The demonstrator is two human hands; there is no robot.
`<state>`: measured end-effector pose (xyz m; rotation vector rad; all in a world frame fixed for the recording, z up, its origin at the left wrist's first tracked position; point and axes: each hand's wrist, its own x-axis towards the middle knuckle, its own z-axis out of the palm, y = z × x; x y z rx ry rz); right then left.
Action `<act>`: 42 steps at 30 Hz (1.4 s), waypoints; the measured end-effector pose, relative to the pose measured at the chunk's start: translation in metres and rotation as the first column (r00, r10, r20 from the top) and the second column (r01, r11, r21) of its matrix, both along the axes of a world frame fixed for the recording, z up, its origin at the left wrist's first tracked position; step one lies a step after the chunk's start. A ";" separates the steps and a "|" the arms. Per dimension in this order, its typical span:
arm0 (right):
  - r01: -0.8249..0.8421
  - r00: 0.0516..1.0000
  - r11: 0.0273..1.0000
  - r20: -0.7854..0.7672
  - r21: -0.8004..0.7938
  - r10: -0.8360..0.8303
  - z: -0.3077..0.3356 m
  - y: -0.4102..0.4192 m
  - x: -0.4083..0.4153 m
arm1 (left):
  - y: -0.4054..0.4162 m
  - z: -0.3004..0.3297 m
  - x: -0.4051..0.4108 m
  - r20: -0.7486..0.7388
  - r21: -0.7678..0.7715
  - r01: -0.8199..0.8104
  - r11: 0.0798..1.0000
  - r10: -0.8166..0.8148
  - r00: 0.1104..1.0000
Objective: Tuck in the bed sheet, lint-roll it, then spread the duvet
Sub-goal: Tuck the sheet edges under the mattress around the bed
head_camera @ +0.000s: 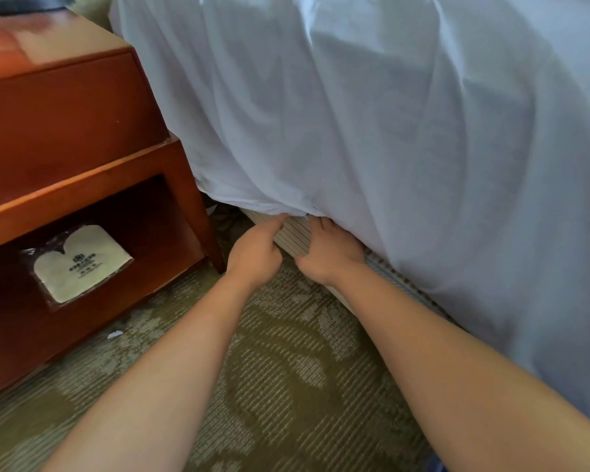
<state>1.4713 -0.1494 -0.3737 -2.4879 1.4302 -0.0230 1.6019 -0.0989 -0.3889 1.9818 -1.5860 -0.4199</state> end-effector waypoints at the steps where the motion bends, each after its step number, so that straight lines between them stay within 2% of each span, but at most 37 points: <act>1: -0.029 0.999 0.999 -0.018 -0.031 0.029 0.001 0.003 -0.003 | 0.001 -0.001 0.000 -0.012 0.020 0.017 1.000 -0.017 1.000; 5: -0.084 0.996 0.976 -0.050 -0.202 0.075 -0.004 0.030 -0.014 | 0.000 0.001 0.003 -0.012 0.034 0.064 0.997 -0.063 0.998; 9: -0.144 0.989 0.967 -0.013 -0.210 0.144 -0.009 0.048 -0.018 | -0.006 0.011 0.003 0.039 -0.027 0.042 0.999 -0.041 0.998; 12: -0.119 0.993 0.981 -0.027 -0.156 0.117 0.000 0.031 -0.014 | -0.010 0.012 0.004 0.028 -0.044 0.043 0.998 -0.042 0.999; 16: -0.055 0.996 0.998 -0.070 -0.029 0.053 0.010 0.009 0.005 | -0.010 0.005 0.010 0.049 0.021 0.055 0.998 -0.056 0.997; 21: -0.014 1.000 1.000 0.001 0.022 0.014 0.011 -0.004 0.024 | -0.007 -0.003 0.022 0.058 0.059 0.019 0.998 -0.022 0.998; 26: 0.028 0.999 0.989 0.038 0.147 -0.034 0.024 -0.021 0.045 | 0.000 -0.007 0.041 0.142 0.168 0.018 0.986 -0.042 0.989; 29: -0.023 1.000 0.989 0.007 0.147 0.022 0.027 -0.015 0.041 | 0.004 -0.001 0.046 0.077 0.211 -0.050 0.976 0.034 0.996; 32: -0.047 0.999 0.999 0.004 -0.009 0.047 0.014 0.006 0.024 | 0.001 0.006 0.046 -0.012 0.236 -0.053 0.970 0.058 0.998; 34: -0.030 0.999 0.998 0.025 -0.060 0.031 0.008 0.010 0.015 | -0.001 0.006 0.044 -0.074 0.254 -0.028 0.967 0.048 0.996; 39: -0.048 0.999 0.998 -0.004 0.040 0.049 0.016 -0.003 0.018 | -0.011 0.009 0.036 -0.232 0.224 0.009 0.974 0.044 0.972; 42: -0.022 1.000 0.991 0.006 0.131 0.021 0.023 -0.014 0.025 | -0.018 0.007 0.036 -0.220 0.168 -0.006 0.986 0.043 0.975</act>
